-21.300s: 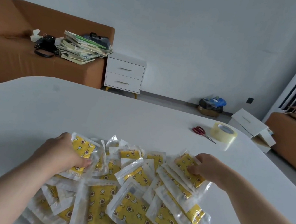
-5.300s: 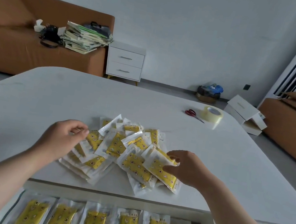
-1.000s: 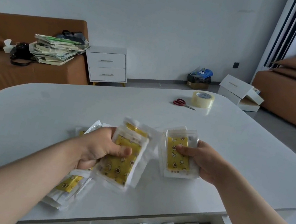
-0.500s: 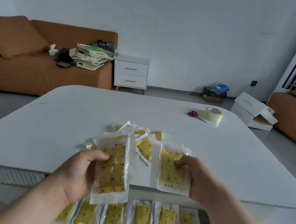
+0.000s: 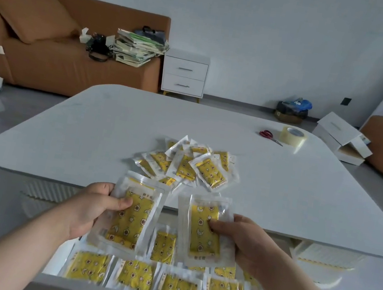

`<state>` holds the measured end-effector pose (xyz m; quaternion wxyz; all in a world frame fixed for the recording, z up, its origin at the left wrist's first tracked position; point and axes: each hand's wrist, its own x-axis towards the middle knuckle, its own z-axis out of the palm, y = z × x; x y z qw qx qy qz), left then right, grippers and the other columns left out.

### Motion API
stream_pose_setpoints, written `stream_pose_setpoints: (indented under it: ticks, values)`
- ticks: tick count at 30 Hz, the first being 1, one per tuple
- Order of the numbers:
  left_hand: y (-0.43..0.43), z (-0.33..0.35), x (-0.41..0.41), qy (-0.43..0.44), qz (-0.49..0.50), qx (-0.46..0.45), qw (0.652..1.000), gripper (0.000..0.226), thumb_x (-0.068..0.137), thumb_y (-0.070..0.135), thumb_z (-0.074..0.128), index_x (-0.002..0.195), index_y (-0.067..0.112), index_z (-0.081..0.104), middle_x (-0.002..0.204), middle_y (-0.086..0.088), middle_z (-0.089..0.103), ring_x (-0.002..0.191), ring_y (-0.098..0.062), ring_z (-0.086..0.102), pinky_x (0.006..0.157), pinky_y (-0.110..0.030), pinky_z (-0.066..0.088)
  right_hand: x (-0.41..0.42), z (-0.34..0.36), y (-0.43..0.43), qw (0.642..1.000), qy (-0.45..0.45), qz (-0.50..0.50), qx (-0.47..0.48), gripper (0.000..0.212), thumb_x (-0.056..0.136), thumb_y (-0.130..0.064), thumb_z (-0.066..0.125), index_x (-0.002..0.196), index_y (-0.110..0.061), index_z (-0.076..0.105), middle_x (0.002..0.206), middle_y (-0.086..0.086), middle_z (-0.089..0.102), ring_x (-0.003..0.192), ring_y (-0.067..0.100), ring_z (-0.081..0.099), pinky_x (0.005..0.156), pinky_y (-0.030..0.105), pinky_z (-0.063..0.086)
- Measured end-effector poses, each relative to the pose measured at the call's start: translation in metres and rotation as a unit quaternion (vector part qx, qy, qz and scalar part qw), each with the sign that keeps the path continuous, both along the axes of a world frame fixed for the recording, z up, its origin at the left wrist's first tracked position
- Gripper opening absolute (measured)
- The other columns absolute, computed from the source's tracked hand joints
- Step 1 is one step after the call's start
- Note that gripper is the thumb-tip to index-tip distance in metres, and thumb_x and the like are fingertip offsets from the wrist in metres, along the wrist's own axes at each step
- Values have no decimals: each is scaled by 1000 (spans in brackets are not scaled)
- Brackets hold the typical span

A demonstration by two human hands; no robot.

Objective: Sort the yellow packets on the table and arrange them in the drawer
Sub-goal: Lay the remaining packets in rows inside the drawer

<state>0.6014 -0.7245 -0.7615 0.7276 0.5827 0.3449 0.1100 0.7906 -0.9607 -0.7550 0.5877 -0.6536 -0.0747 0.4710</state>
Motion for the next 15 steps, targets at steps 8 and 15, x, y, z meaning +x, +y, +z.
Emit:
stream_pose_setpoints:
  ticks: [8, 15]
  values:
    - [23, -21, -9, 171, -162, 169, 957, 21, 78, 10, 78, 92, 0, 65, 87, -12, 77, 82, -25, 75, 77, -40, 59, 1, -37, 28, 989, -57, 106, -87, 24, 84, -1, 72, 108, 2, 69, 102, 20, 75, 95, 36, 73, 87, 50, 57]
    - [60, -48, -13, 313, -250, 357, 844, 21, 79, 22, 80, 75, 15, 61, 70, 3, 66, 61, -12, 62, 56, -25, 46, -8, -60, 45, 930, -222, 205, -207, 19, 74, -22, 84, 90, -16, 75, 85, 2, 78, 79, 20, 74, 71, 30, 57]
